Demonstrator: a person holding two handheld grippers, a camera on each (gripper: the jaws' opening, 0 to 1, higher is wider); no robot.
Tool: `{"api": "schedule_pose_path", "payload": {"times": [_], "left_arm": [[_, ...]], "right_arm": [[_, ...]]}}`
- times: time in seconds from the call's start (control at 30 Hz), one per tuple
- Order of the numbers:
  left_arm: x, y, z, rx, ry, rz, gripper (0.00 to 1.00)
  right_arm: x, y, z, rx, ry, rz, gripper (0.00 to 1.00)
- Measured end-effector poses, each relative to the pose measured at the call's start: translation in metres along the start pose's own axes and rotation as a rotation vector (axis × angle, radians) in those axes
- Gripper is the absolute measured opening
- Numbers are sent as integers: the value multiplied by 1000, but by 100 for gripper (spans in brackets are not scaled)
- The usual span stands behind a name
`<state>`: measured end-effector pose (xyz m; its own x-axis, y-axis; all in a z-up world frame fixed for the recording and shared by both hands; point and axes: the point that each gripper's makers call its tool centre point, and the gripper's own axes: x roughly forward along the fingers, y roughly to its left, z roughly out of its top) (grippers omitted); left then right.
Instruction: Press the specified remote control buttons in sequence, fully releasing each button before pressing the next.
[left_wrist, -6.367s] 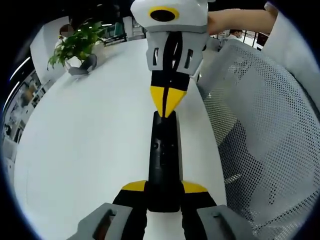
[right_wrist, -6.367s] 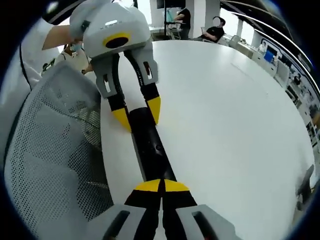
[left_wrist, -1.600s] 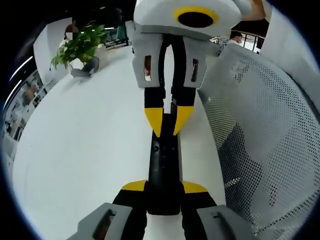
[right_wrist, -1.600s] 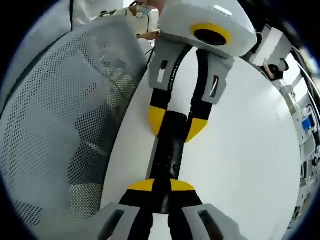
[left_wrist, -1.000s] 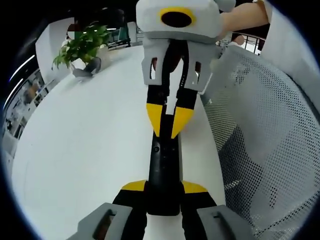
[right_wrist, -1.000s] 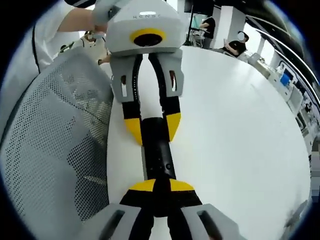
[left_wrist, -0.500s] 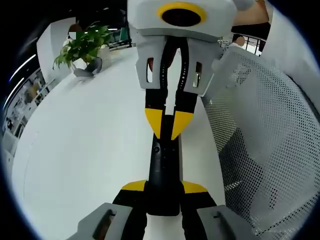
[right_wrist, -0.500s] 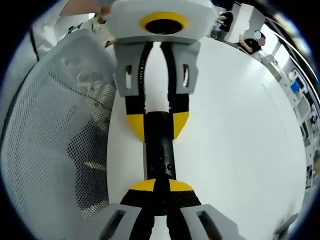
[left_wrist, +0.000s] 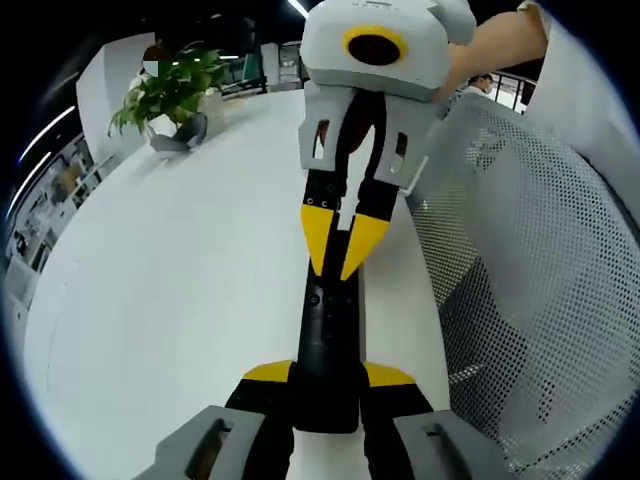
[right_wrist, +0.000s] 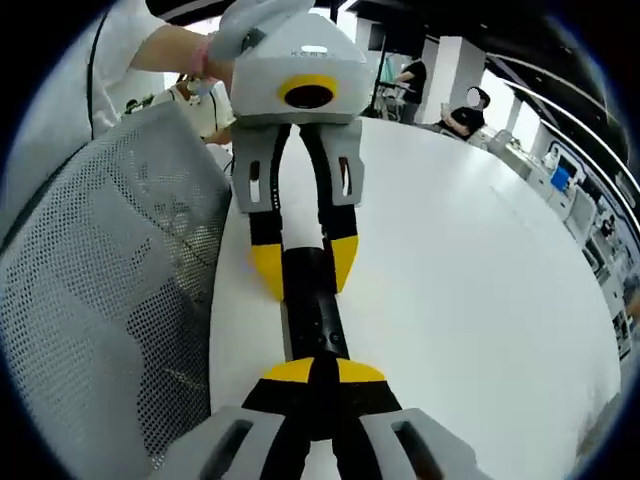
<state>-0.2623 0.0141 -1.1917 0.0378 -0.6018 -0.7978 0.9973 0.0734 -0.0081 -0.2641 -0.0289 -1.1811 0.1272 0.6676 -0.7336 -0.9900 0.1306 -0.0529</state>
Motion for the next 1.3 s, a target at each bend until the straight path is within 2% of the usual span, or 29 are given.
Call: {"api": "schedule_pose_path", "payload": {"times": [0.13, 0.23, 0.3, 0.47, 0.57, 0.6, 0.63, 0.67, 0.7, 0.73, 0.8, 0.9, 1.03, 1.17, 1.3], "left_arm": [[0, 0, 0, -6, -6, 3, 24], [0, 0, 0, -3, -3, 2, 24], [0, 1, 0, -1, 0, 1, 24], [0, 1, 0, -1, 0, 1, 24], [0, 1, 0, -3, -4, 1, 24], [0, 1, 0, -4, -5, 2, 24], [0, 1, 0, -4, -5, 2, 24], [0, 1, 1, -2, -3, 2, 24], [0, 1, 1, -1, -2, 2, 24], [0, 0, 1, 1, 0, 1, 24], [0, 0, 1, 5, 3, -2, 24], [0, 0, 0, 4, 3, -2, 24], [0, 0, 0, -3, -5, 1, 24], [0, -2, 1, 2, -14, -6, 24], [1, -3, 2, 4, -5, -8, 24]], "right_arm": [[1, 1, 1, -29, 10, 21, 2], [2, 2, 1, -153, 92, 71, 2], [3, 2, 1, -180, 151, 100, 1], [5, 1, 0, -114, 277, 129, 1], [7, -3, 0, 25, 313, 91, 0], [7, -4, 0, 67, 316, 71, 0], [8, -8, -1, 73, 314, 32, 0], [7, -3, -3, 54, 322, 42, 0], [7, -3, -4, -2, 317, 36, 0], [8, -3, -3, -48, 297, 37, 0], [6, -2, -3, -18, 240, 20, 0], [5, -2, -3, -30, 199, 10, 0], [4, -4, 0, 27, 125, 0, 0], [3, 0, 1, 12, 112, 8, 0], [3, 2, 2, -30, 136, 30, 0]]}}
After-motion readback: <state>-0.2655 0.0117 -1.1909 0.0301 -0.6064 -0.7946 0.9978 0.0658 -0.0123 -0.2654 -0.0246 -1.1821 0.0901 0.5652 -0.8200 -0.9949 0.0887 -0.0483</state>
